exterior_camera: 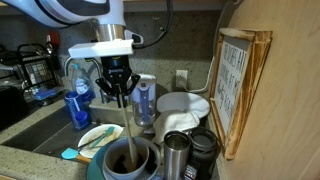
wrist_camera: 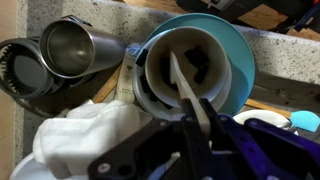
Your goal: Remove the wooden spatula from the holder and place it inside the white bowl, stir the contents in the bowl using the spatula, place the spatula back in the holder
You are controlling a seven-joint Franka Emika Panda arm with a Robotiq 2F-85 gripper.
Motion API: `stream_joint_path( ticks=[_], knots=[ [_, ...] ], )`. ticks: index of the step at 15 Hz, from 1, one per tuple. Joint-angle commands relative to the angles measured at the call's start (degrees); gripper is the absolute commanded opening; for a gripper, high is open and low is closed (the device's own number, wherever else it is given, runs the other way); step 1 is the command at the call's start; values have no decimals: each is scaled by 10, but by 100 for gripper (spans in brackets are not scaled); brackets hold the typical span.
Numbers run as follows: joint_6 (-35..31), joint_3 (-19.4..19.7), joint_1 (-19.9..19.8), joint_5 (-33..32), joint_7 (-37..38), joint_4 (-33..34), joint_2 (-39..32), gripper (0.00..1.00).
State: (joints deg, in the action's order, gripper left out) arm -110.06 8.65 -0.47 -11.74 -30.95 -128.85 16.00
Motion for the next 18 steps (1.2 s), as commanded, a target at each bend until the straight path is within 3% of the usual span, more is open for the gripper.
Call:
stream_joint_path(
  ticks=[1,5,12,15,18],
  knots=[
    [-73,2,-5,15,6,-11,-8,3],
    [-99,5,-2,39,-8,-14,-12,3],
    [-63,29,3,145,-83,3,-14,3],
    [-39,26,-7,139,-85,10,-17,3],
    [-37,14,-18,89,-51,12,-19,3]
  ],
)
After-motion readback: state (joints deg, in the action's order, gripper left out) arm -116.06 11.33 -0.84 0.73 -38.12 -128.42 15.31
